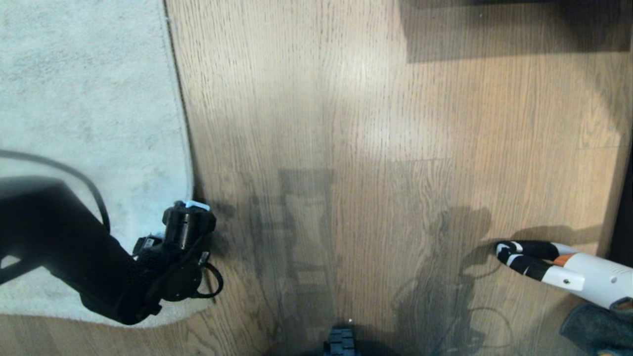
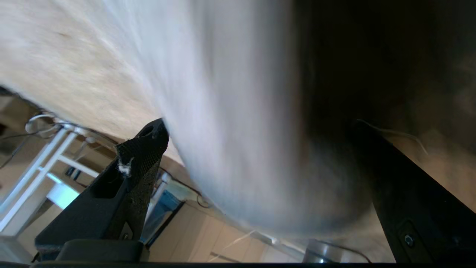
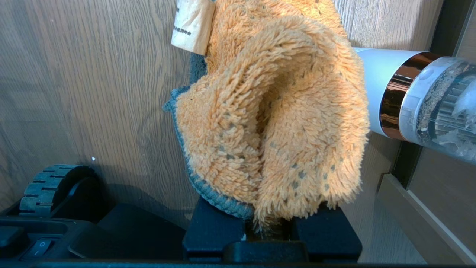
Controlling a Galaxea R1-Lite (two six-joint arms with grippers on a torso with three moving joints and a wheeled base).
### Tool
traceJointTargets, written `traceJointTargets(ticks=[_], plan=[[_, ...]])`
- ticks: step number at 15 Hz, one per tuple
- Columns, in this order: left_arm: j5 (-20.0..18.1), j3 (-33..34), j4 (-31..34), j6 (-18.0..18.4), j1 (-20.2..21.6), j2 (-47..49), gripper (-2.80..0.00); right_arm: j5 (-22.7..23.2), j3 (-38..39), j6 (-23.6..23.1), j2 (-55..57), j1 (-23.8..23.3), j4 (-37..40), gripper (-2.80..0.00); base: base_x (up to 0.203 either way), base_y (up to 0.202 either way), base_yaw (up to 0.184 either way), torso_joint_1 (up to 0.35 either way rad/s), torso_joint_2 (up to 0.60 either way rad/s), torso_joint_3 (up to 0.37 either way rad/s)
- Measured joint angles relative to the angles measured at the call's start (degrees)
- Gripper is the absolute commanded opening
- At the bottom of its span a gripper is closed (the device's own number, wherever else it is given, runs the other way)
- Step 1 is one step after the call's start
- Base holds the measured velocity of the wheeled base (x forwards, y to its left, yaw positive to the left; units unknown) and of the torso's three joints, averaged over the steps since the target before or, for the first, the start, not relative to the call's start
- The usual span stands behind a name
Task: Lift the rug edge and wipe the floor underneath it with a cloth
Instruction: Lift up the carpet
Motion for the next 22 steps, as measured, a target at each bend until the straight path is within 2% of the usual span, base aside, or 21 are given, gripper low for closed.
traceJointTargets(ticks=[4, 9, 15, 22], plan=[[0.01, -0.34, -2.87, 2.45, 1.67, -1.62, 0.0, -0.02, 0.0, -0.01, 0.0, 0.01, 0.02, -2.8, 0.0, 0.0, 0.0, 0.0, 0.0, 0.0], [-0.32, -0.16, -3.19, 2.77, 2.22, -3.44, 0.0, -0.02, 0.0, -0.01, 0.0, 0.01, 0.02, -2.8, 0.0, 0.0, 0.0, 0.0, 0.0, 0.0], [-0.25, 8.24, -4.84, 1.95, -0.01, -4.21, 0.0, -0.02, 0.0, -0.01, 0.0, 0.01, -0.01, -2.8, 0.0, 0.0, 0.0, 0.0, 0.0, 0.0], [-0.25, 18.95, -15.63, 2.65, -2.9, -0.13, 0.0, -0.01, 0.0, -0.01, 0.0, 0.04, 0.02, -2.8, 0.0, 0.0, 0.0, 0.0, 0.0, 0.0]])
